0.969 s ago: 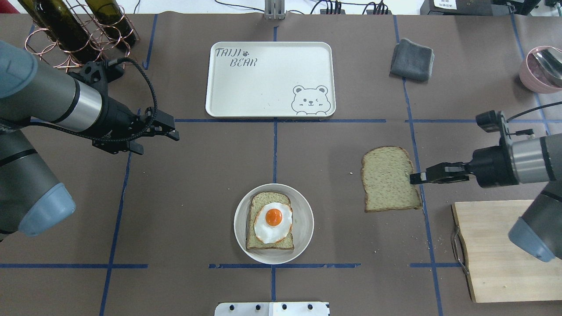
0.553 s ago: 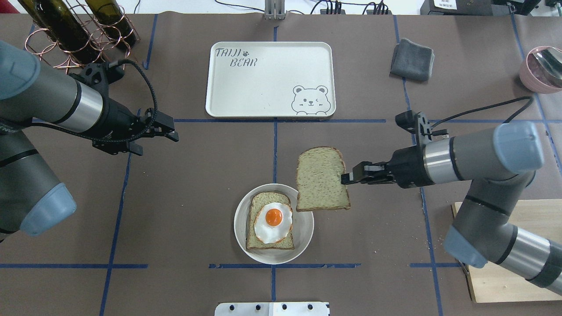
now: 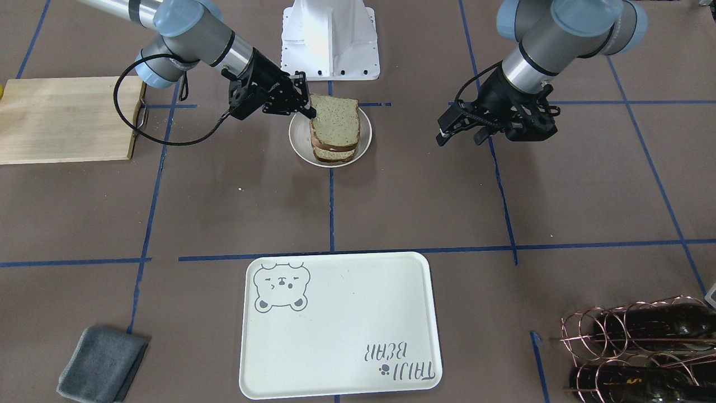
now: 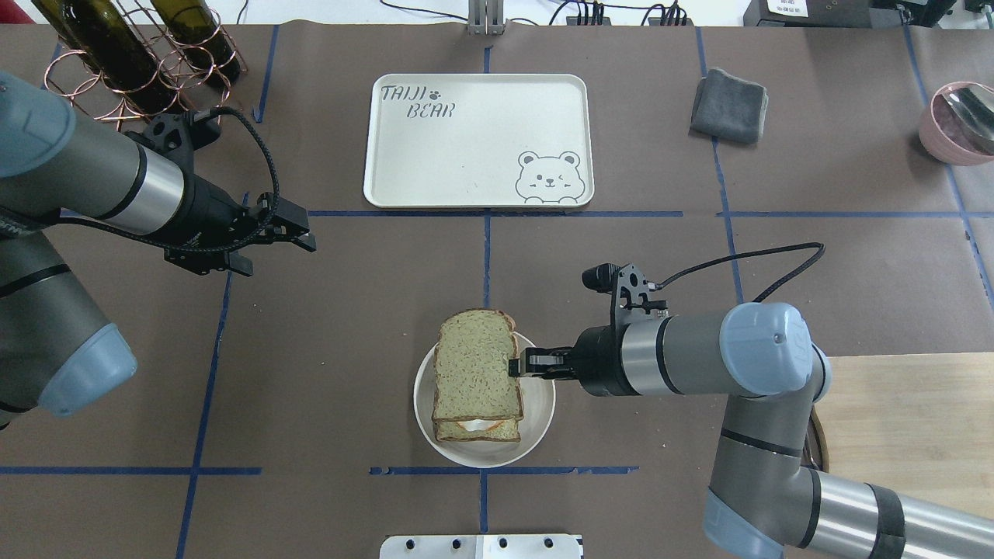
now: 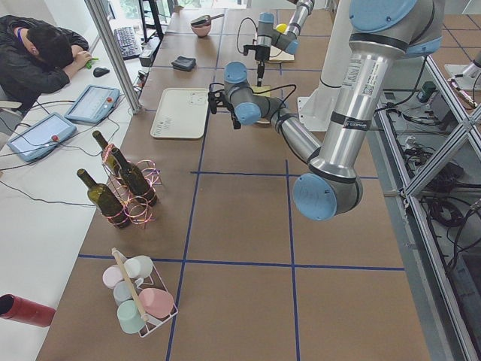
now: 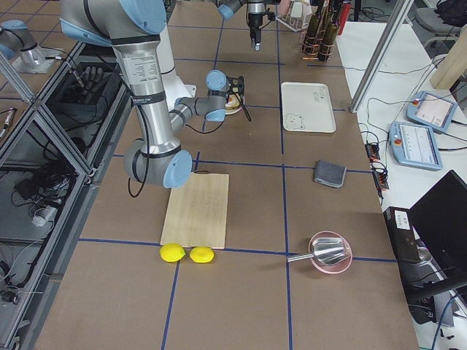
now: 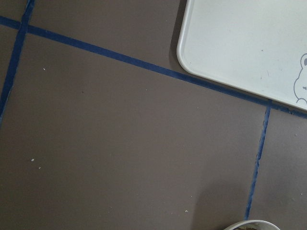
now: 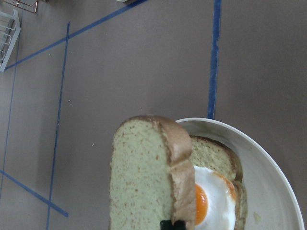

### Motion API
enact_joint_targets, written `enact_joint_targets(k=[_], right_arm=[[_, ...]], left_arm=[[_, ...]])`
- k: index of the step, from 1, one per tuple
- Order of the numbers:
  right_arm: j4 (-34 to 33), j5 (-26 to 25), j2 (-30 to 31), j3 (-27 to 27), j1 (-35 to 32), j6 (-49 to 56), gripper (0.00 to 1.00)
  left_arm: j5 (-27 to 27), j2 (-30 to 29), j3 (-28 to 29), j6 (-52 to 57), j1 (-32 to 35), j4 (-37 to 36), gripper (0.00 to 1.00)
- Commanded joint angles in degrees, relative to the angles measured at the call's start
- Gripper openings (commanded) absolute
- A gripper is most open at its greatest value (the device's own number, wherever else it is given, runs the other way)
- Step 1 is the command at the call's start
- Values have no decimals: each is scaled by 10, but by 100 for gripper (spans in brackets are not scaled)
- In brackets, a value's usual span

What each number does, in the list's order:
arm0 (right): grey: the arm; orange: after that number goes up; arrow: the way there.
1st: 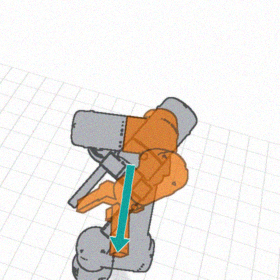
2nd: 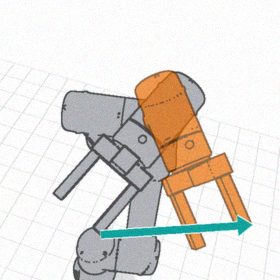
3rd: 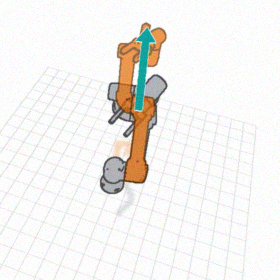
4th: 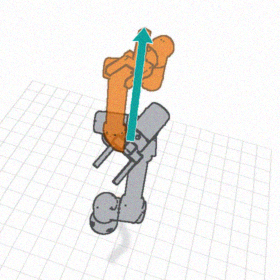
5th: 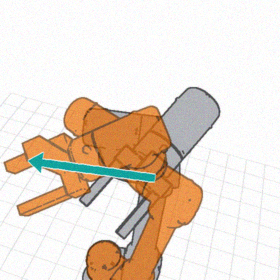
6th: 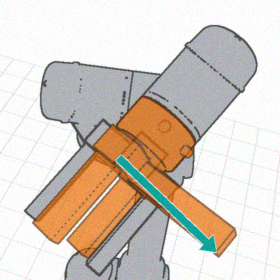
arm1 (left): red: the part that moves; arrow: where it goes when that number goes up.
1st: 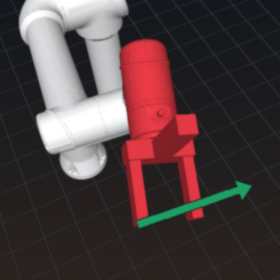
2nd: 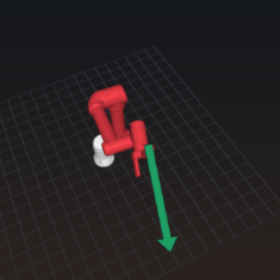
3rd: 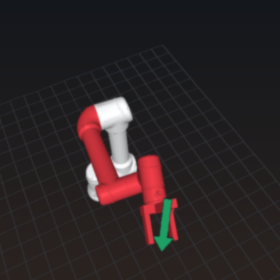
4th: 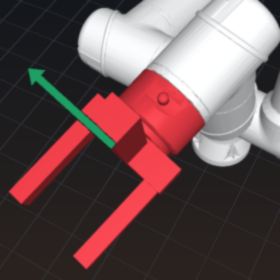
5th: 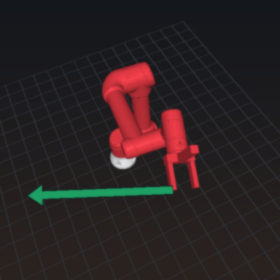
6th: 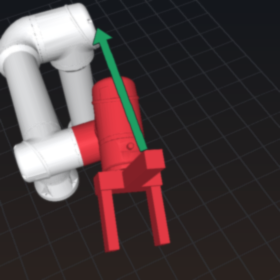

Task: Make sandwich and place on tray
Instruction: 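Release the bread on the sandwich and open the right gripper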

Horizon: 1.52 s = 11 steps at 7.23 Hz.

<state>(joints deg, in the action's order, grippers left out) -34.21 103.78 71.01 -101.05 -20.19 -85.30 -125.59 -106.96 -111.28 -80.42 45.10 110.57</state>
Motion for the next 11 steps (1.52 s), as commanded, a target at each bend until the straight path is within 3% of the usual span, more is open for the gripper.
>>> enact_joint_targets(k=[1, 5, 6, 7, 10, 11], right_arm=[[-2, -30, -2, 23, 24, 0, 0], [-1, -31, 4, 29, 25, 1, 0], [-1, -34, 3, 30, 26, 1, 68], [0, -35, 3, 27, 25, 1, 100], [-3, -22, 5, 2, 7, 1, 100], [-56, -2, 5, -19, -11, 0, 100]], left_arm=[[0, -1, 1, -1, 0, 0, 100], [-1, -3, 9, -12, -2, 3, 100], [-1, -3, 14, -18, -2, 16, 100], [-1, -5, 22, -25, -3, 29, 100], [3, -18, 32, -37, -30, 32, 100], [41, -26, 32, -60, -67, 31, 100]])
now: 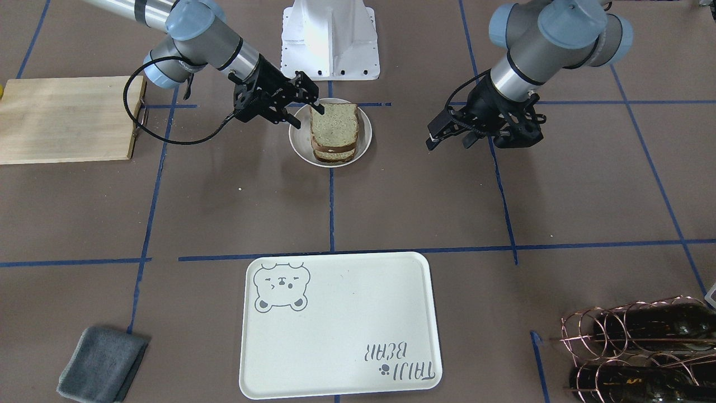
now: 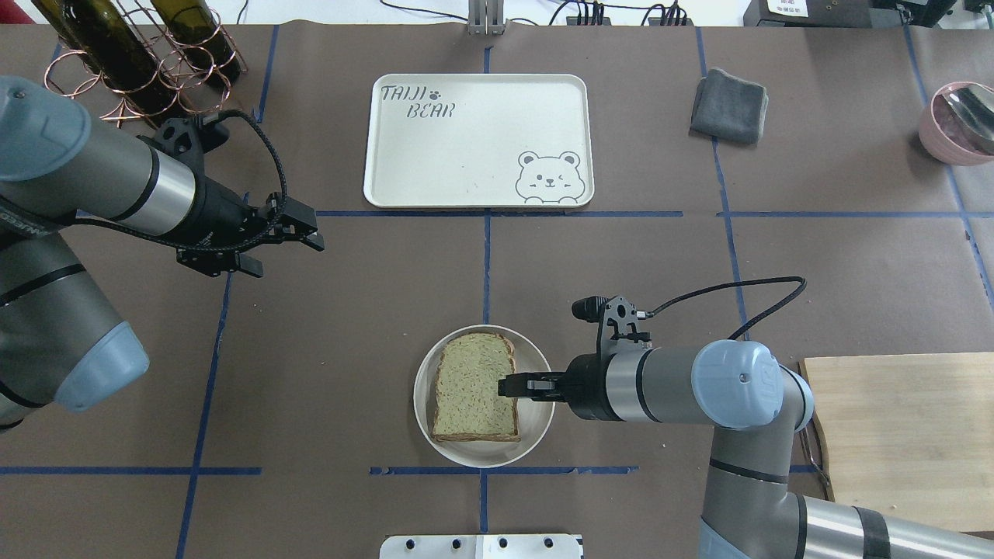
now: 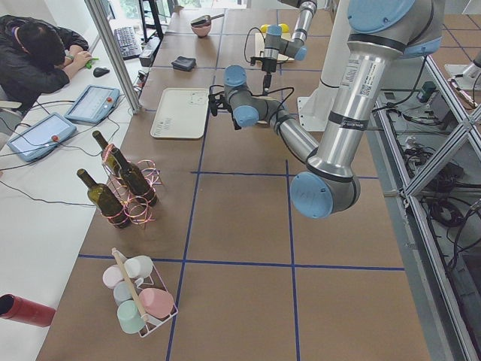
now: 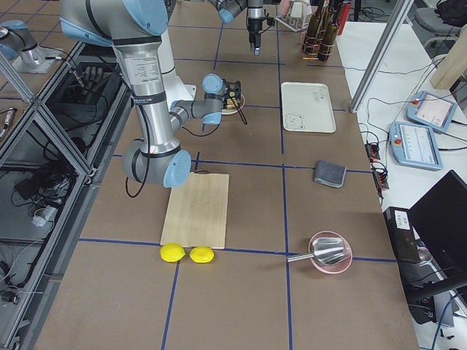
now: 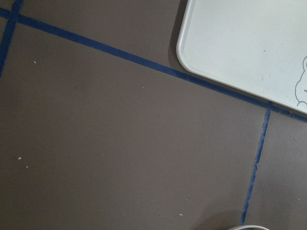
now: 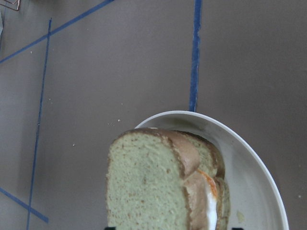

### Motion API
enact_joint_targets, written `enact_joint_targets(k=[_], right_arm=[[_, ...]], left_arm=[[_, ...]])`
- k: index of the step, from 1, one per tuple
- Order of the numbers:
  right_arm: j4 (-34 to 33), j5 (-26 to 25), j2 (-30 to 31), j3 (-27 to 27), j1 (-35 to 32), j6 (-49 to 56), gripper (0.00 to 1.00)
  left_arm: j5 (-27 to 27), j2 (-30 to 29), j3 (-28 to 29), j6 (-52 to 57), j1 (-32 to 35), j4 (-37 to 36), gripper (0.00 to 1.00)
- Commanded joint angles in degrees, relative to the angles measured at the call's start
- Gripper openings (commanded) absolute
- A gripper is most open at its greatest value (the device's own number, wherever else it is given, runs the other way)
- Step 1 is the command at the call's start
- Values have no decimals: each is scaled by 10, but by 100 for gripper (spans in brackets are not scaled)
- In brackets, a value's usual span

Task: Make sandwich and place on tray
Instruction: 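Release the bread on the sandwich and open the right gripper, then grasp the plate rim with the left gripper while the right gripper withdraws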

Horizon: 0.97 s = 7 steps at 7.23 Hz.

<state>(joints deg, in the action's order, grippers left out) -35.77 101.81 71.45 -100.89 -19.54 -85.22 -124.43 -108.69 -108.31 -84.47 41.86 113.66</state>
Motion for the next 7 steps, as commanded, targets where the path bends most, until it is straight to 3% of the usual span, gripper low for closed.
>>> enact_joint_targets(k=[1, 2, 4, 5, 7], right_arm=[[-126, 54, -4, -45, -45, 1, 100], [-187, 88, -5, -62, -74, 8, 100], [-272, 134, -4, -83, -123, 19, 100], [-331, 135, -4, -98, -133, 56, 100], [-435, 142, -4, -141, -147, 121, 100]], left_arm=[[69, -14, 2, -35, -75, 0, 100], [96, -17, 3, -52, -107, -1, 97], [121, -35, 19, -84, -150, -1, 63], [131, -42, 27, -85, -166, -1, 57], [140, -58, 57, -86, -183, -1, 55]])
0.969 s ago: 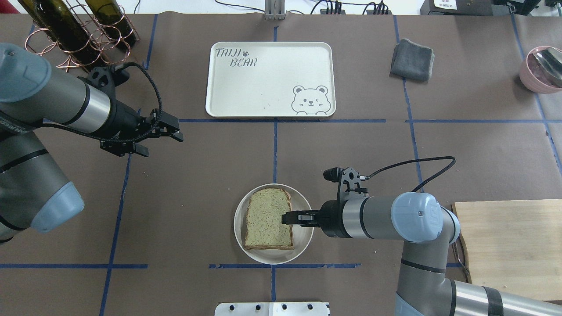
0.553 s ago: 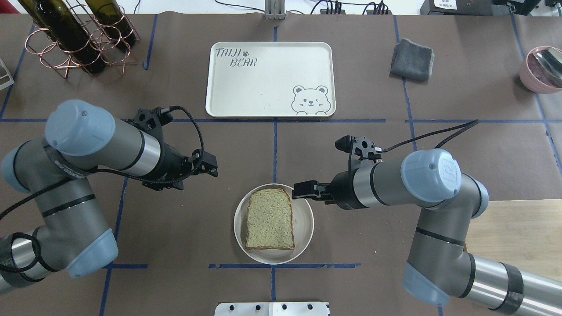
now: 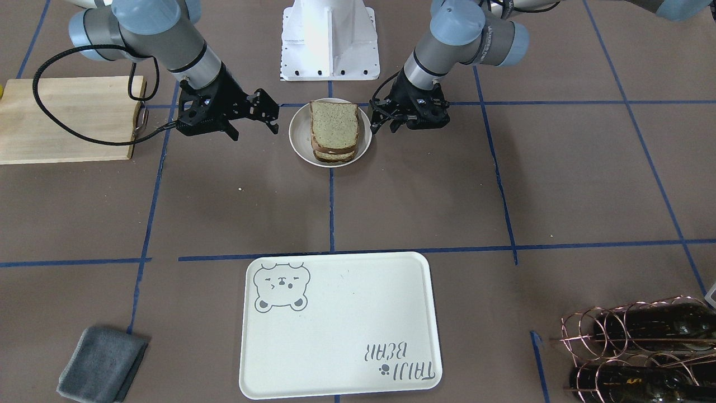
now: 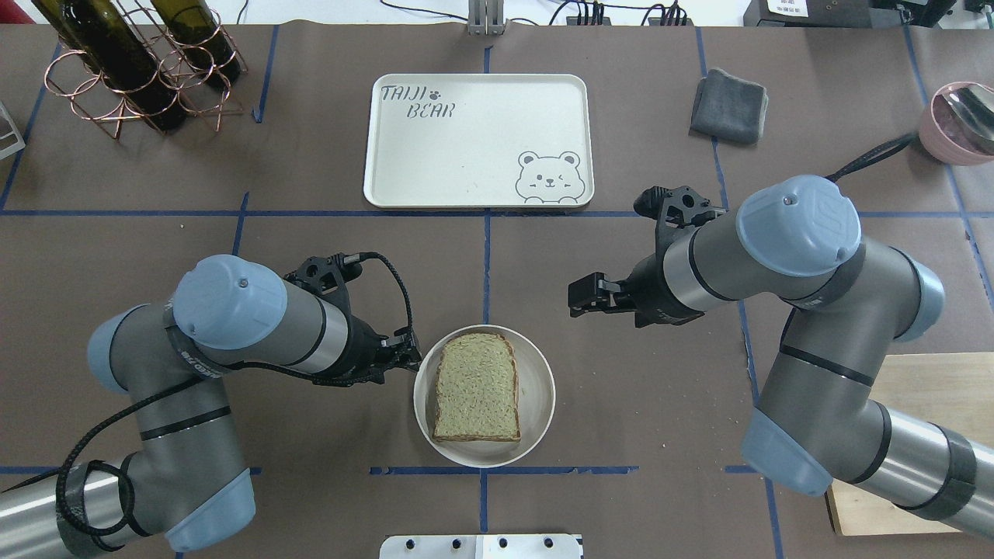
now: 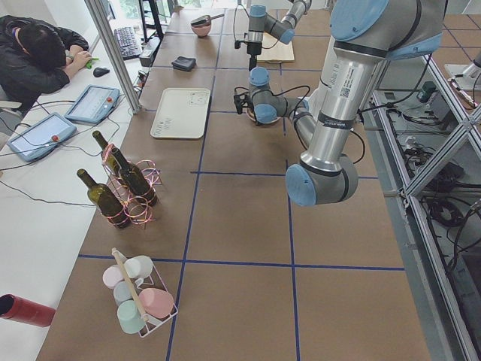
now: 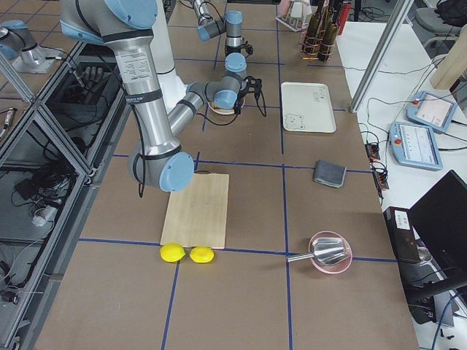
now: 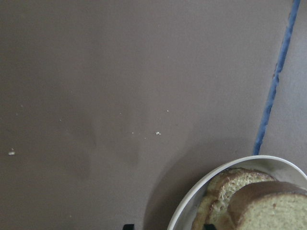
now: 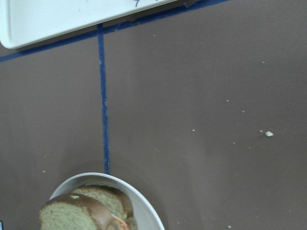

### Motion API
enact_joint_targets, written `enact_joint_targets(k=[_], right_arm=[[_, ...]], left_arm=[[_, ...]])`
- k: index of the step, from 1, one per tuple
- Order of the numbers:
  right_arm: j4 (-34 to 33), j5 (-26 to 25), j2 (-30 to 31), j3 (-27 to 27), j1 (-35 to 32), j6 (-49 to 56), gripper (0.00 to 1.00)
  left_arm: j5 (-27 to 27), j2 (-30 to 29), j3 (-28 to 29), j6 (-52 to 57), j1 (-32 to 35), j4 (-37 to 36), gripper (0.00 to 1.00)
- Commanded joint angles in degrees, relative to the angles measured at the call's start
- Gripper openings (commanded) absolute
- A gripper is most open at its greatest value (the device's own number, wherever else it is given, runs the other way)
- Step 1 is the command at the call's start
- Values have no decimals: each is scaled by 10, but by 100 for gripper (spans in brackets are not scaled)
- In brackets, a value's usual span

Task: Make sandwich and place on tray
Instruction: 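Grasp the plate rim with the left gripper while the right gripper withdraws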

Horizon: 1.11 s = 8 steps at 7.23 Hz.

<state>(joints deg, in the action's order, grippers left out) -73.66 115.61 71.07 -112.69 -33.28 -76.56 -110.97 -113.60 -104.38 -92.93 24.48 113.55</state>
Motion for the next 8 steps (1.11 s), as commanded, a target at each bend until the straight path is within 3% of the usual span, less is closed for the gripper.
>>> enact_joint_targets(k=[1, 8], right_arm=[[-59, 4, 0, -23, -10, 35, 100], [-59, 7, 0, -28, -13, 35, 100]], left_arm=[[8, -9, 26, -1, -13, 0, 53], [10, -25, 48, -9, -35, 1, 43]])
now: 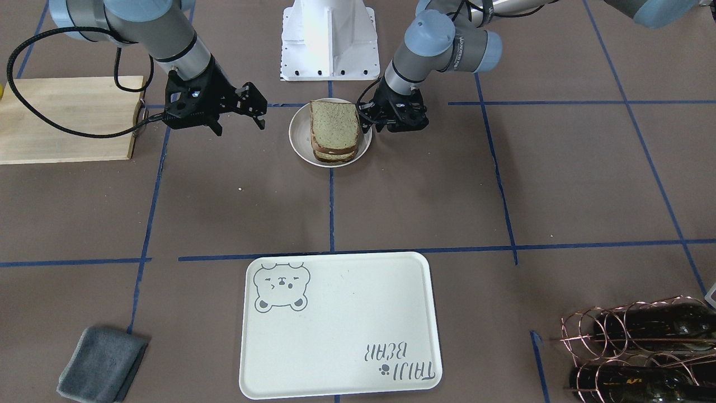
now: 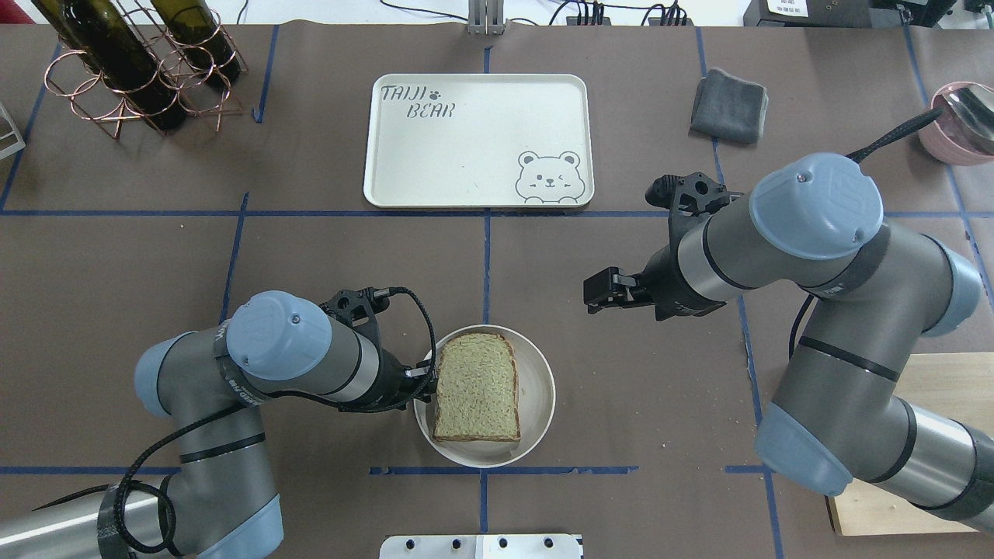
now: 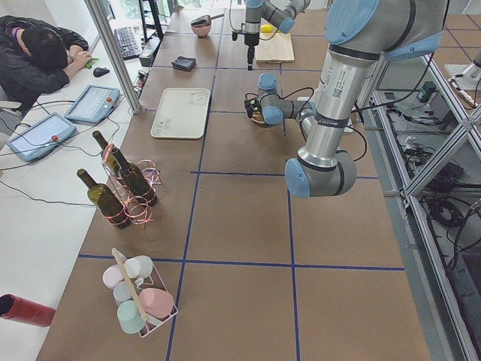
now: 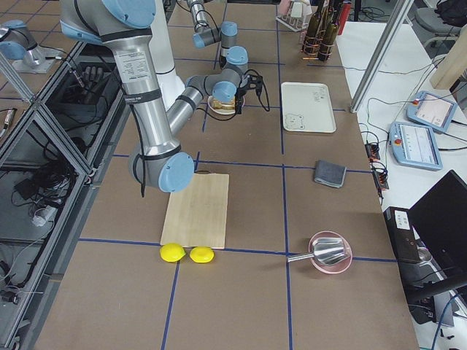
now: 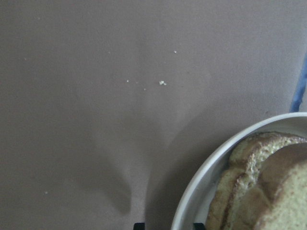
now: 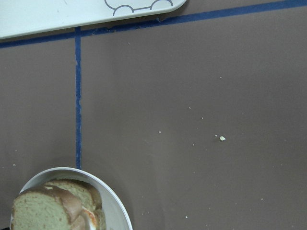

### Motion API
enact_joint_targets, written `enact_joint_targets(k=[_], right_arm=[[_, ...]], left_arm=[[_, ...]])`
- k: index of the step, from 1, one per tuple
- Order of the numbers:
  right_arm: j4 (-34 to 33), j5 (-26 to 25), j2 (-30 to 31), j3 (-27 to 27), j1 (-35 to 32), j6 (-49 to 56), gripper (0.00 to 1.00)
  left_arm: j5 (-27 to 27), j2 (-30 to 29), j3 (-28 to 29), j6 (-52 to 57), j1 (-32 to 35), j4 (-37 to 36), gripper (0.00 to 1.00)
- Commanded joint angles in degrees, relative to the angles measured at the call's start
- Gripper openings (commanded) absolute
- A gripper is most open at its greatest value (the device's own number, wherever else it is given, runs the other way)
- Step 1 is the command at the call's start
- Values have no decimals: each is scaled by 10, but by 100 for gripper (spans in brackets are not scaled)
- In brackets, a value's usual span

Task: Make sandwich and place on tray
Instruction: 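Grasp the plate rim with the left gripper while the right gripper withdraws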

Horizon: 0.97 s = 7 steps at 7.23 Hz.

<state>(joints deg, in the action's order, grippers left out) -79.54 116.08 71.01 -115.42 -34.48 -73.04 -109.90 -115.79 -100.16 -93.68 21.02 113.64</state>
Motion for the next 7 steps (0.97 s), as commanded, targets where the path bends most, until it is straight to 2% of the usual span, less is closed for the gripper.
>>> enact_joint_targets(k=[1, 2, 3, 4, 5, 7], right_arm=[[0, 13, 1, -2, -10, 0, 100], [-1, 19, 1, -5, -15, 0, 100], [-1, 20, 2, -5, -16, 0, 100], [-1, 20, 2, -6, -19, 0, 100], [-1, 20, 3, -8, -20, 0, 100], [-17, 20, 5, -9, -29, 1, 100]], left_arm=[[0, -6, 10, -2, -1, 0, 42], [0, -11, 14, -3, -4, 0, 42], [0, -11, 14, -11, -10, 0, 31], [0, -11, 12, -13, -11, 0, 10], [0, -10, 10, -13, -11, 0, 0], [-3, -3, -16, -12, -7, 1, 0]])
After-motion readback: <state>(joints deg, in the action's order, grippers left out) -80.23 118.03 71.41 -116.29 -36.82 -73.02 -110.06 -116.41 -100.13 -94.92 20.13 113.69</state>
